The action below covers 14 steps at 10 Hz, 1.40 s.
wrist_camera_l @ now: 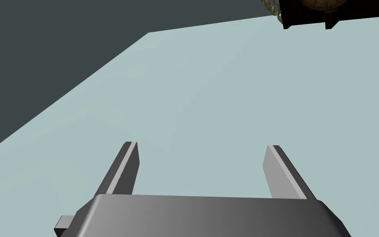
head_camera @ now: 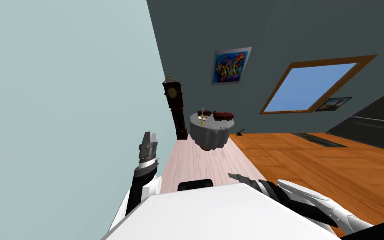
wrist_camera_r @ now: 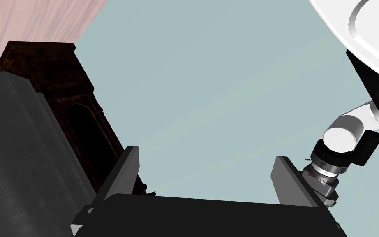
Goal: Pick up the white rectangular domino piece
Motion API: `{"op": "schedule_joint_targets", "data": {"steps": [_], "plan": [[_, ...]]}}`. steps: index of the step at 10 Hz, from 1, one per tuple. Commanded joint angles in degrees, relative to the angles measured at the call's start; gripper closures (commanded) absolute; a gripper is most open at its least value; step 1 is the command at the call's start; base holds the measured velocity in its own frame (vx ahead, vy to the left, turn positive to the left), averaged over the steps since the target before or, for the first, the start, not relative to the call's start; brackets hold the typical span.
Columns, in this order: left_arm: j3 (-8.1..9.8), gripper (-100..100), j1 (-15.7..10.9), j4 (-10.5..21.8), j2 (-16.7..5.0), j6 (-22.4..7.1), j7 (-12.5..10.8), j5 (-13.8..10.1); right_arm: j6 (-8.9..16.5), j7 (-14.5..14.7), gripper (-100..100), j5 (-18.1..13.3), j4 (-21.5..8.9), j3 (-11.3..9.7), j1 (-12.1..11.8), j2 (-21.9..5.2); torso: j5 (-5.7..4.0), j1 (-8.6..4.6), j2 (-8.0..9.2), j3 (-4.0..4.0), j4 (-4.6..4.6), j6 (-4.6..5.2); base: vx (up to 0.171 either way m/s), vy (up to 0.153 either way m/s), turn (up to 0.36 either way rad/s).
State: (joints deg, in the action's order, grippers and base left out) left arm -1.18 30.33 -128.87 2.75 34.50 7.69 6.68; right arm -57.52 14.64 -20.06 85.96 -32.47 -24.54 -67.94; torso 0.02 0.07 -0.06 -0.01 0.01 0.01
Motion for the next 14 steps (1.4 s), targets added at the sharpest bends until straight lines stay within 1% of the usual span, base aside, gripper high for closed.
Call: {"op": "schedule_joint_targets", "data": {"steps": [1, 2, 3, 4, 5, 6, 7, 9, 10, 12, 13, 14], "plan": [[0.0, 0, 0.0, 0.0, 0.0, 0.0, 0.0, 0.0, -1.1, 1.7, -100, -1.5, -2.9, -1.1, 0.5, -2.9, 0.0, 0.0, 0.0, 0.0, 0.0, 0.0, 0.007, 0.039, 0.165], [0.0, 0, 0.0, 0.0, 0.0, 0.0, 0.0, 0.0, -1.1, 1.7, -100, -1.5, -4.0, -1.1, 0.5, -4.8, 0.01, 0.04, -0.02, -0.01, 0.0, -0.03, 0.005, 0.034, 0.079], [0.0, 0, 0.0, 0.0, 0.0, 0.0, 0.0, 0.0, -1.1, 1.7, -100, -1.5, -4.4, -1.1, 0.5, -4.8, 0.01, 0.03, -0.01, -0.01, 0.0, 0.0, 0.004, 0.015, -0.021], [0.0, 0, 0.0, 0.0, 0.0, 0.0, 0.0, 0.0, -2.3, 3.1, -100, -3.0, -6.3, -2.1, 1.4, -7.3, -0.01, -0.02, 0.02, 0.01, 0.0, 0.03, 0.016, 0.034, 0.135], [0.0, 0, 0.0, 0.0, 0.0, 0.0, 0.0, 0.0, -2.3, 3.1, -100, -3.0, -8.0, -2.1, 1.4, -8.4, 0.0, 0.02, -0.03, -0.02, 0.0, -0.03, 0.02, 0.028, 0.12], [0.0, 0, 0.0, 0.0, 0.0, 0.0, 0.0, 0.0, -2.3, 3.1, -100, -3.0, -8.2, -2.1, 1.4, -8.4, 0.01, 0.01, -0.06, -0.03, -0.01, -0.01, 0.012, 0.008, 0.017], [0.0, 0, 0.0, 0.0, 0.0, 0.0, 0.0, 0.0, -3.5, 4.5, -100, -4.4, -9.6, -3.1, 2.4, -11.4, -0.01, -0.04, -0.03, -0.02, 0.0, 0.01, 0.022, 0.026, 0.168], [0.0, 0, 0.0, 0.0, 0.0, 0.0, 0.0, 0.0, -3.5, 4.5, -100, -4.4, -11.9, -3.1, 2.4, -11.9, -0.01, 0.0, -0.09, -0.05, -0.02, -0.01, 0.022, 0.018, 0.061], [0.0, 0, 0.0, 0.0, 0.0, 0.0, 0.0, 0.0, -4.5, 6.0, -100, -5.8, -13.8, -4.0, 3.4, -14.9, -0.02, -0.02, -0.05, -0.03, -0.01, 0.02, 0.032, 0.033, 0.177], [0.0, 0, 0.0, 0.0, 0.0, 0.0, 0.0, 0.0, -4.5, 6.0, -100, -5.8, -15.6, -4.0, 3.4, -15.2, 0.0, 0.03, -0.13, -0.08, -0.03, 0.0, 0.03, 0.02, 0.053], [0.0, 0, 0.0, 0.0, 0.0, 0.0, 0.0, 0.0, -5.5, 7.4, -100, -7.2, -17.8, -4.8, 4.4, -17.9, -0.01, -0.03, -0.07, -0.04, -0.02, 0.03, 0.043, 0.028, 0.222], [0.0, 0, 0.0, 0.0, 0.0, 0.0, 0.0, 0.0, -5.5, 7.4, -100, -7.2, -19.2, -4.8, 4.4, -18.4, 0.0, 0.01, -0.14, -0.08, -0.03, -0.05, 0.049, 0.017, 0.106]]}}
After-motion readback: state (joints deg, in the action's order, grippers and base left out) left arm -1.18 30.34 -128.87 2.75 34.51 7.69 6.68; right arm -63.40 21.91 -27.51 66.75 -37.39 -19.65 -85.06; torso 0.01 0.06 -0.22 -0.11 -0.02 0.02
